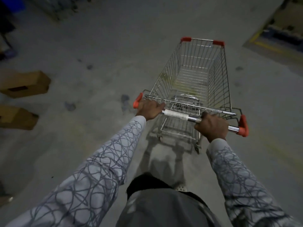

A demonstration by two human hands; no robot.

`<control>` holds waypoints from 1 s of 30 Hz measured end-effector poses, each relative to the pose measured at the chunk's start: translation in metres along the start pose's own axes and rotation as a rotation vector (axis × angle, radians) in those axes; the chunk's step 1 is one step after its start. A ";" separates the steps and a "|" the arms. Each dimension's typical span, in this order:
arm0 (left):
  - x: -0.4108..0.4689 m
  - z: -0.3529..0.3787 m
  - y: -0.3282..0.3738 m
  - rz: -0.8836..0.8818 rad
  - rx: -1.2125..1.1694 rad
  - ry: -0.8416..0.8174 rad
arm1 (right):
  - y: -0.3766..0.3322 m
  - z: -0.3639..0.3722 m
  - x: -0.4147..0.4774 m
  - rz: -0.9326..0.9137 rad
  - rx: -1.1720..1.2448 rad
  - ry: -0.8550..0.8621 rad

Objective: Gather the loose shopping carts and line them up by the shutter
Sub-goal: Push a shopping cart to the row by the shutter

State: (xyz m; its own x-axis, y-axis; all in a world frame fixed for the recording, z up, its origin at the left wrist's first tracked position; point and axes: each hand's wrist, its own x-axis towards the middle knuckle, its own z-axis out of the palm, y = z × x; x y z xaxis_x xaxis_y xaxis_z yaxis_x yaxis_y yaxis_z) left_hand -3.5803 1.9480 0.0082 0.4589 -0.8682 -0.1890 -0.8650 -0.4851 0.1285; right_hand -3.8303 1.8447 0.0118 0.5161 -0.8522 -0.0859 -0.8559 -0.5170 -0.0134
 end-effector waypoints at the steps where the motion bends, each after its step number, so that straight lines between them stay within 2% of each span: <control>1: 0.013 -0.005 -0.007 -0.007 -0.007 -0.004 | -0.005 -0.003 0.022 -0.018 -0.006 -0.008; 8: 0.130 -0.035 -0.068 -0.073 0.036 -0.048 | -0.061 -0.015 0.173 -0.078 -0.049 -0.043; 17: 0.278 -0.074 -0.211 -0.130 0.003 -0.097 | -0.197 -0.028 0.339 -0.155 -0.016 -0.091; 23: 0.357 -0.100 -0.274 -0.220 0.055 -0.079 | -0.263 -0.039 0.442 -0.250 -0.005 -0.080; 30: 0.466 -0.132 -0.323 -0.383 0.041 -0.014 | -0.327 -0.049 0.612 -0.407 -0.021 -0.035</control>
State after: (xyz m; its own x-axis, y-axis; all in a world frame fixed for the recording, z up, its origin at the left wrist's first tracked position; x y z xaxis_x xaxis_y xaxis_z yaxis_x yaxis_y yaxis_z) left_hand -3.0600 1.6862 0.0067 0.7475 -0.6236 -0.2291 -0.6392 -0.7690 0.0075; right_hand -3.2326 1.4886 0.0123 0.8105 -0.5750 -0.1118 -0.5813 -0.8131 -0.0325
